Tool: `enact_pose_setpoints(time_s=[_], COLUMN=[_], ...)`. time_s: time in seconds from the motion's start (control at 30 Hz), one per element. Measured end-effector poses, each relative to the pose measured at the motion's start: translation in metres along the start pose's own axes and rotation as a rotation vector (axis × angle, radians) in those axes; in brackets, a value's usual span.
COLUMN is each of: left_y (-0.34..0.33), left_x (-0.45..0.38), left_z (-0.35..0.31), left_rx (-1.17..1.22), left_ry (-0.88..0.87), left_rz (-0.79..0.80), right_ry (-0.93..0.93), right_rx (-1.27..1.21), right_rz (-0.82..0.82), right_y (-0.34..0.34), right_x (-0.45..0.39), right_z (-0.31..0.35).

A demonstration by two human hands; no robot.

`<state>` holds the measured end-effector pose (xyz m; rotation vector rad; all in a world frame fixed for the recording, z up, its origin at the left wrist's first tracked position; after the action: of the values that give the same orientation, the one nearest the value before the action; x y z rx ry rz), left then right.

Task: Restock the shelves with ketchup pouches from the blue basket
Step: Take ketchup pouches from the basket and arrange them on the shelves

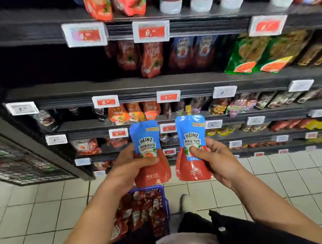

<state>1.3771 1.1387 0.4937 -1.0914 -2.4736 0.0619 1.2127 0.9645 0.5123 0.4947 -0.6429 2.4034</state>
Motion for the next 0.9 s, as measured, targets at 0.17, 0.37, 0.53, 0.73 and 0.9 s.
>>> enact_pose_setpoints(time_s=[0.17, 0.37, 0.53, 0.73, 0.9], left_y=[-0.024, -0.066, -0.098, -0.129, -0.133], left_x=[-0.035, -0.092, -0.15, -0.208, -0.237], left_z=[-0.031, -0.071, -0.102, -0.133, -0.155], left_rx=[-0.067, -0.238, -0.357, -0.422, -0.568], left_ry=[-0.118, -0.204, -0.27, -0.342, -0.242], left_rz=[-0.008, -0.031, -0.112, -0.222, -0.443], right_ry=[0.067, 0.113, 0.183, 0.269, 0.318], right_rx=[-0.005, 0.103, 0.152, 0.242, 0.473], right_rz=[0.001, 0.026, -0.022, -0.086, -0.196], right_y=[0.028, 0.071, 0.099, 0.112, 0.116], right_x=[-0.022, -0.066, -0.109, -0.148, -0.176], right_z=[0.036, 0.095, 0.142, 0.192, 0.226])
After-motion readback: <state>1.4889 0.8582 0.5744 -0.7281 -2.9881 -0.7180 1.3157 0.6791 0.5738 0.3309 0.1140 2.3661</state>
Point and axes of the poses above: each hand's wrist, its own x-axis away from the middle knuckle, its own y-axis out of the back of the hand, z = x × y, the point moved 5 cm from there along -x, towards the middle knuckle, and after that the axes turned 4 degrees about -y, right-handed, at the moved point
